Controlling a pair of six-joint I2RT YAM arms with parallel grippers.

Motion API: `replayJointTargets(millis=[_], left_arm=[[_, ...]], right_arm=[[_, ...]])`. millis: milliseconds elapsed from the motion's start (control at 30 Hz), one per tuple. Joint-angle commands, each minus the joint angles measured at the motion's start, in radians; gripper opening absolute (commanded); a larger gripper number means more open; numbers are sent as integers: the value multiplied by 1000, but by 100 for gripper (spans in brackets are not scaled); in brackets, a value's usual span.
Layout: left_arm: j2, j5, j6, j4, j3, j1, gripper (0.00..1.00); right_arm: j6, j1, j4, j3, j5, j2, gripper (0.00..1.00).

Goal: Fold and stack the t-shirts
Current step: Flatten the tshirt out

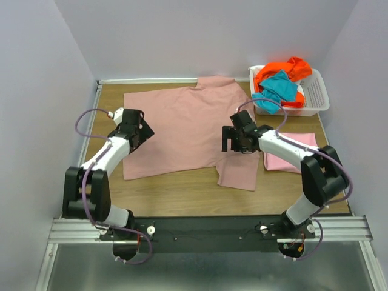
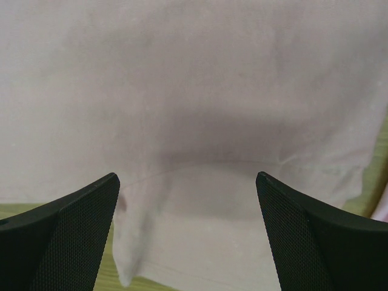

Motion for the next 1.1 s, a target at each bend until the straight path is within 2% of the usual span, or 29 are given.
replayJointTargets(millis=[0,167,267,633,800,933,1067], left_arm=[[135,52,32,65,57,-8,99],[240,33,29,71,74,15,99],[261,53,32,74,57,73,99],[249,13,53,38,-15,273,99],[199,-5,70,25,-18,328,99],[170,-28,79,2,3,356,99],[148,-22,84,1,26,356,99]], right_arm=[[-14,5,45,33,-11,67,100],[-2,43,77,27,-39,136,100],[8,94,89,30,-40,177,100],[95,281,94,96,-42,231,100],[123,286,93,90,9,122,100],[127,272,88,50,113,-22,100],[143,134,68,-16,80,-137,100]])
